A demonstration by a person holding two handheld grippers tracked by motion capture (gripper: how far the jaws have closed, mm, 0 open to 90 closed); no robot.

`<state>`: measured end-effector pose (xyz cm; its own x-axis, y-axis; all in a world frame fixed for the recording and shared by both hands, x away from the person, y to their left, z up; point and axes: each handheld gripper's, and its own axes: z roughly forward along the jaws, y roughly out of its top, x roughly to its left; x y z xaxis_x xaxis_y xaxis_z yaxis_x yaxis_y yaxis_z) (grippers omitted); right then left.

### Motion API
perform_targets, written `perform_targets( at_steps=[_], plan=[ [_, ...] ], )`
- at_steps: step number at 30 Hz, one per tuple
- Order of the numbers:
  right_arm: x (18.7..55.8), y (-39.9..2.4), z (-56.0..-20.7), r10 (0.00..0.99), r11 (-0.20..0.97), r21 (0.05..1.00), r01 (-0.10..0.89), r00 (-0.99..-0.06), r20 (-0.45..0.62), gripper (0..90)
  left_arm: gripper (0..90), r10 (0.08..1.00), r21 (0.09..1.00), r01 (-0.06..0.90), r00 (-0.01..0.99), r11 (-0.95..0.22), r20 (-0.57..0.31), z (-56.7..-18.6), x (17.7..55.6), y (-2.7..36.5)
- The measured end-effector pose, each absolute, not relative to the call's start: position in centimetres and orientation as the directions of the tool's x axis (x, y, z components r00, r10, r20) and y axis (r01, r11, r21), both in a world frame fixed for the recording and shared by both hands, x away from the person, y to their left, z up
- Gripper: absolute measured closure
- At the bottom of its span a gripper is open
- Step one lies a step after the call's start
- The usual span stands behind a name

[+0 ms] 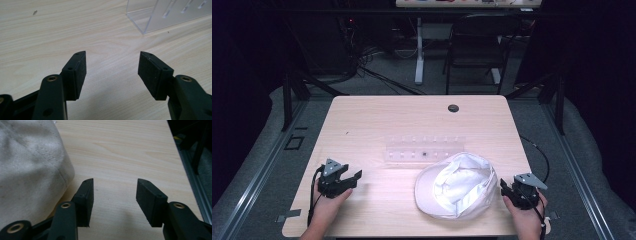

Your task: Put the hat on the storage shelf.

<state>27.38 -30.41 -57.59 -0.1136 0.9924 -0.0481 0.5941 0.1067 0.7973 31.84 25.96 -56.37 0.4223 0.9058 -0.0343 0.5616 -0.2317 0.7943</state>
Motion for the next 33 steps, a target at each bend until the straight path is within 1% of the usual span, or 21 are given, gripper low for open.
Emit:
perform_targets(
  at_steps=[1, 3, 6, 8, 10, 11, 16, 17, 24, 27, 32, 33],
  plan=[
    [27.4, -30.4, -57.5, 0.992, 0.096, 0.791, 0.604, -0.123, -0.027, 51.6, 42.3, 0.904, 0.794, 0.562, 0.426, -0.233, -0.036, -56.3, 31.8, 26.0],
    [27.5, -30.2, -57.4, 0.989, 0.116, 0.775, 0.621, -0.145, -0.032, 53.5, 43.4, 0.905, 0.798, 0.555, 0.424, -0.236, -0.028, -56.2, 31.8, 26.0],
    [27.6, -30.0, -57.1, 0.987, 0.131, 0.768, 0.627, -0.159, -0.038, 52.5, 44.7, 0.907, 0.797, 0.561, 0.42, -0.224, -0.04, -56.2, 31.8, 26.1],
    [27.7, -29.8, -56.8, 0.987, 0.133, 0.757, 0.64, -0.154, -0.043, 52.1, 47.2, 0.907, 0.794, 0.573, 0.416, -0.203, -0.068, -56.3, 31.8, 26.3],
    [27.9, -29.8, -56.6, 0.988, 0.127, 0.751, 0.648, -0.15, -0.038, 51.5, 49.6, 0.905, 0.789, 0.579, 0.419, -0.204, -0.073, -56.3, 31.9, 26.4],
    [28.0, -29.8, -56.6, 0.988, 0.134, 0.737, 0.662, -0.149, -0.046, 51.7, 49.5, 0.907, 0.783, 0.59, 0.413, -0.198, -0.082, -56.3, 32.0, 26.5],
    [28.2, -30.2, -56.1, 0.987, 0.112, 0.702, 0.704, -0.162, 0.005, 53.5, 48.9, 0.908, 0.777, 0.598, 0.411, -0.198, -0.084, -56.3, 32.0, 26.5],
    [28.5, -30.4, -55.6, 0.985, 0.115, 0.678, 0.726, -0.171, 0.016, 53.2, 48.6, 0.906, 0.773, 0.601, 0.415, -0.203, -0.084, -56.3, 32.0, 26.5],
    [29.2, -30.7, -54.0, 0.974, 0.143, 0.626, 0.766, -0.221, 0.048, 52.9, 49.4, 0.905, 0.775, 0.597, 0.419, -0.21, -0.077, -56.4, 32.1, 26.3],
    [29.5, -30.8, -53.3, 0.974, 0.14, 0.612, 0.779, -0.221, 0.058, 54.7, 49.4, 0.903, 0.774, 0.597, 0.422, -0.213, -0.077, -56.4, 32.0, 26.2],
    [29.8, -31.1, -52.3, 0.973, 0.13, 0.6, 0.789, -0.218, 0.075, 53.3, 47.7, 0.905, 0.774, 0.598, 0.417, -0.209, -0.078, -56.5, 32.0, 26.1],
    [30.0, -31.0, -51.9, 0.974, 0.143, 0.594, 0.792, -0.219, 0.057, 52.8, 47.6, 0.907, 0.774, 0.597, 0.416, -0.211, -0.074, -56.5, 32.0, 26.1]
  ],
)
